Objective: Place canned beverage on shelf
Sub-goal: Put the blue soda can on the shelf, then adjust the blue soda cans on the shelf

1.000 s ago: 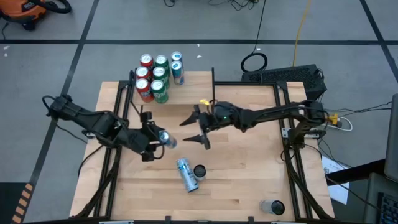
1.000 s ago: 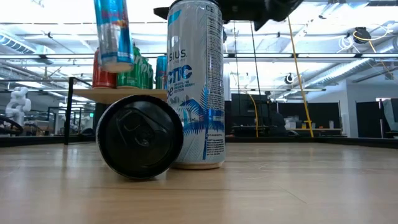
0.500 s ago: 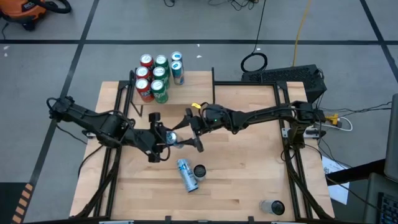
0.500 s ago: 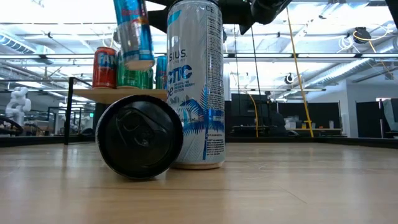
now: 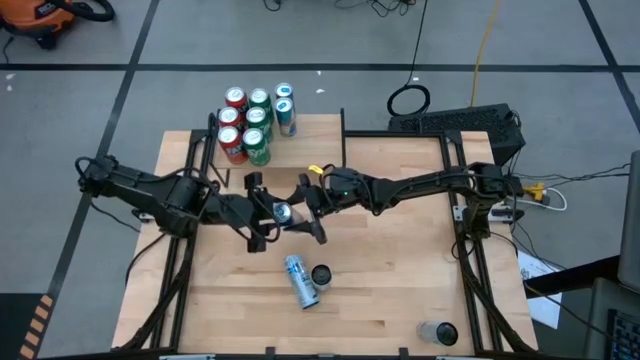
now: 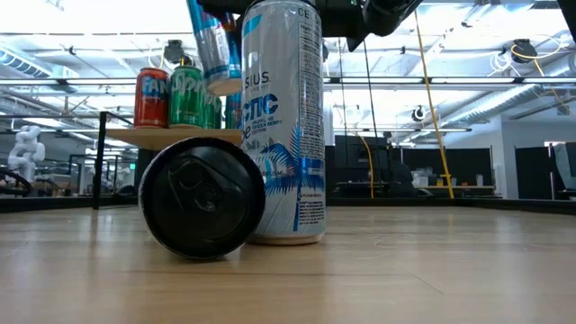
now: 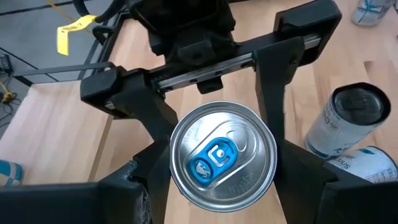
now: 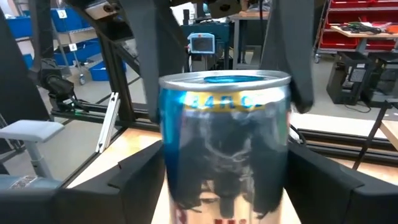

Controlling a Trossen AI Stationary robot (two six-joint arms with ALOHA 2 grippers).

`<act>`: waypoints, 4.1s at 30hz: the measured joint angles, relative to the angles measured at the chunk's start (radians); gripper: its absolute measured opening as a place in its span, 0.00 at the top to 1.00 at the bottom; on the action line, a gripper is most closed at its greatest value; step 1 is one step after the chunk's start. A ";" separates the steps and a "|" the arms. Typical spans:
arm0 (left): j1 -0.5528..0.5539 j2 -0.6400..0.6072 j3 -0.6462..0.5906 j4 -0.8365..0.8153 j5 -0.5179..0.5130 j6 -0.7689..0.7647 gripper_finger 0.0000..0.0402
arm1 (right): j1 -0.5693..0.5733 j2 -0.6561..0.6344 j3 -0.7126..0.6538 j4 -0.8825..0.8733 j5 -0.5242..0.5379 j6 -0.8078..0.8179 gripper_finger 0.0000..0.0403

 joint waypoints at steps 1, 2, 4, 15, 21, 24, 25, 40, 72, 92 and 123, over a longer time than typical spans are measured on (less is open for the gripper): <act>0.004 0.000 0.000 0.002 0.005 0.000 0.47 | -0.002 0.000 0.000 0.001 0.007 0.009 0.30; 0.006 0.000 0.000 0.003 0.006 0.000 0.47 | -0.004 0.000 0.000 0.005 0.016 0.021 0.32; 0.009 0.000 0.000 0.000 0.007 0.000 0.47 | -0.008 0.000 0.000 0.011 0.020 0.037 0.37; 0.008 -0.025 0.000 0.000 -0.044 -0.001 0.33 | -0.016 0.001 -0.001 0.068 0.143 -0.016 0.46; -0.003 -0.157 0.000 -0.167 -0.280 -0.106 0.22 | -0.065 0.044 -0.001 0.217 0.284 -0.060 0.45; -0.034 -0.256 -0.043 -0.184 -0.353 -0.153 0.22 | -0.122 0.062 -0.001 0.319 0.264 -0.044 0.45; -0.049 -0.289 -0.064 -0.183 -0.357 -0.167 0.22 | -0.142 0.069 -0.001 0.357 0.251 -0.043 0.45; -0.127 -0.432 -0.414 -0.019 -0.444 -0.270 0.22 | -0.308 0.235 0.149 0.370 0.211 -0.006 0.44; -0.128 -0.430 -0.427 0.004 -0.415 -0.270 0.22 | -0.363 0.261 0.180 0.273 0.181 0.122 0.35; -0.128 -0.430 -0.427 0.000 -0.410 -0.270 0.22 | -0.345 0.260 0.179 0.243 0.120 0.142 0.27; -0.121 -0.417 -0.534 0.092 -0.514 -0.241 0.22 | -0.616 -0.127 0.200 -0.107 -0.066 0.115 0.34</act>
